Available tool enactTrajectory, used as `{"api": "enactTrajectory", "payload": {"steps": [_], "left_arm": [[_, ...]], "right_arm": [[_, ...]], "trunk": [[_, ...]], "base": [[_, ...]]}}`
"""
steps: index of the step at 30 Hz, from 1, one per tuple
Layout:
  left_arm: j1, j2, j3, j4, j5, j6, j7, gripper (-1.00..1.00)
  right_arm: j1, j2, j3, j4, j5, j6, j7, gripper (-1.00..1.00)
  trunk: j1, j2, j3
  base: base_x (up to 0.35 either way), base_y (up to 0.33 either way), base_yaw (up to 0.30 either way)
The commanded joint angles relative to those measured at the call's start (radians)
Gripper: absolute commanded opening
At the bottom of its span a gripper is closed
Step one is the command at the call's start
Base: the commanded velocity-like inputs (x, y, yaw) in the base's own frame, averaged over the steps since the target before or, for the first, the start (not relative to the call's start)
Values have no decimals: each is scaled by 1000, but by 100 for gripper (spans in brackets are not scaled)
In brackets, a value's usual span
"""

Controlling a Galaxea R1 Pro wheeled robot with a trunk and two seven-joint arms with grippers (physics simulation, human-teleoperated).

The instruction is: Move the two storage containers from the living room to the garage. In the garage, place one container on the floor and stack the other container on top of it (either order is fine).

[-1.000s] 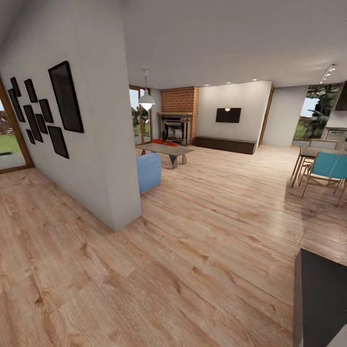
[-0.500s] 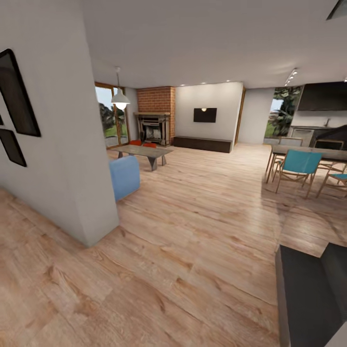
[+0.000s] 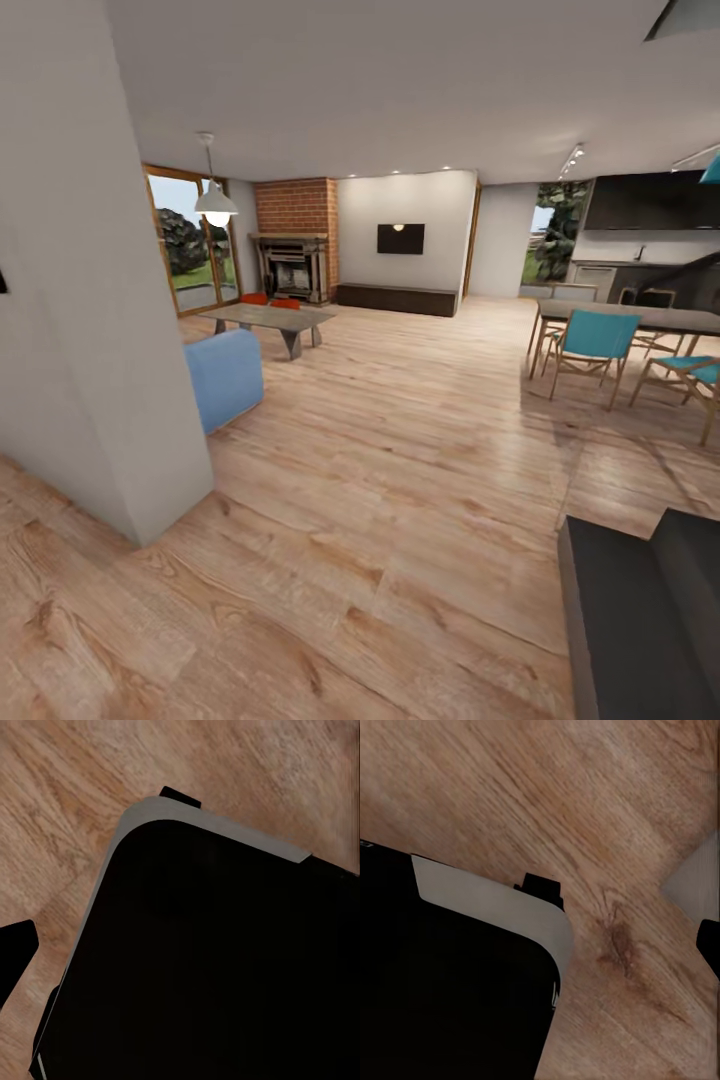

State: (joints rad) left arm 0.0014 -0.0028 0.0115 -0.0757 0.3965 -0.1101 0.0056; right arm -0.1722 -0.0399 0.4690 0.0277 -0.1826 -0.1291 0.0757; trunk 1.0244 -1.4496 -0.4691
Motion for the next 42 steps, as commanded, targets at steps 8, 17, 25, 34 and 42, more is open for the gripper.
{"api": "enactTrajectory", "payload": {"steps": [8,17,25,34,42], "left_arm": [[0,0,1,-1,4,-2,1,100],[0,0,1,-1,4,-2,1,100],[0,0,1,-1,3,-2,1,100],[0,0,1,-1,2,-2,0,100],[0,0,1,-1,2,-2,0,100]], "right_arm": [[-1,0,6,3,-6,-6,6,100],[-1,0,5,3,-12,-7,6,100],[-1,2,8,3,-9,-5,6,100],[-1,2,8,3,-6,-4,6,100],[-1,2,8,3,-5,-4,6,100]], "trunk": [[1,0,-1],[1,0,-1],[1,0,-1],[1,0,-1],[1,0,-1]], "base": [[325,0,-2],[325,0,0],[325,0,-109],[325,0,-246],[325,1,-206]]}}
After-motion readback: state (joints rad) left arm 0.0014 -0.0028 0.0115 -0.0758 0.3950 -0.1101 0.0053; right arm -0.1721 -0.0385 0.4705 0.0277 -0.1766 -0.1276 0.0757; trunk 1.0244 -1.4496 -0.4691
